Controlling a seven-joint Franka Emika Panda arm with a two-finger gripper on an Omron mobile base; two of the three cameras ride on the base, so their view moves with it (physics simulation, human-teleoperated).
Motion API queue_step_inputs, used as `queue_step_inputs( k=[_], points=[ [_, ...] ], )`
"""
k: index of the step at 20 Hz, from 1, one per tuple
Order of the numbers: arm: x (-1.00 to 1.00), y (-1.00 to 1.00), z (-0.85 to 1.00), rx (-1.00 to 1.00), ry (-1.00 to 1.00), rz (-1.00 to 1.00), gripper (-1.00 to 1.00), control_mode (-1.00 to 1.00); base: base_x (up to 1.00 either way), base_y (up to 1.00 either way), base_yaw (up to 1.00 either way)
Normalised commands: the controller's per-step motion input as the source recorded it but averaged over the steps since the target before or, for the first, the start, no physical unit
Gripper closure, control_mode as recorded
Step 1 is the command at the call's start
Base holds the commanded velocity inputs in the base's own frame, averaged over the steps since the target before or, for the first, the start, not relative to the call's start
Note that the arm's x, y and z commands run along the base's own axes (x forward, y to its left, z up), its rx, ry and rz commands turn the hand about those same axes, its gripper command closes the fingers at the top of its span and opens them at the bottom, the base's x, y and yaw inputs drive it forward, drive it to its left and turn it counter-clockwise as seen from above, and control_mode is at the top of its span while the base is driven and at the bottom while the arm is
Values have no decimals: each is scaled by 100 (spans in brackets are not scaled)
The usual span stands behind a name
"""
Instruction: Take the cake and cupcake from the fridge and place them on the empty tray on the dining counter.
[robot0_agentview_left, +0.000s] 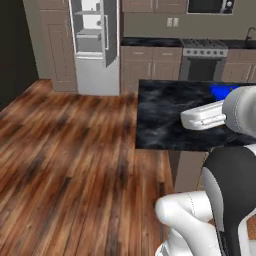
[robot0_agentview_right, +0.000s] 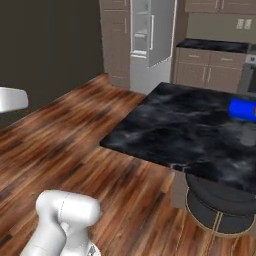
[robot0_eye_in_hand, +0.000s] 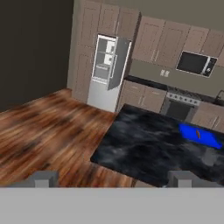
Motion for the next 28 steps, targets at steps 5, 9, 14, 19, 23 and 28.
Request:
queue_step_inputs(
  k=[5, 9, 14, 19, 23, 28],
  points=[
    [0, 0, 0, 0, 0, 0, -100, 100, 29, 100, 31],
    [0, 0, 0, 0, 0, 0, -100, 100, 100, 100, -2],
    [0, 0, 0, 0, 0, 0, -100, 100, 100, 100, -27],
    [0, 0, 0, 0, 0, 0, -100, 100, 100, 100, -36],
    [0, 0, 0, 0, 0, 0, -100, 100, 98, 100, -19],
    [0, 0, 0, 0, 0, 0, -100, 100, 100, 79, 0]
  ],
)
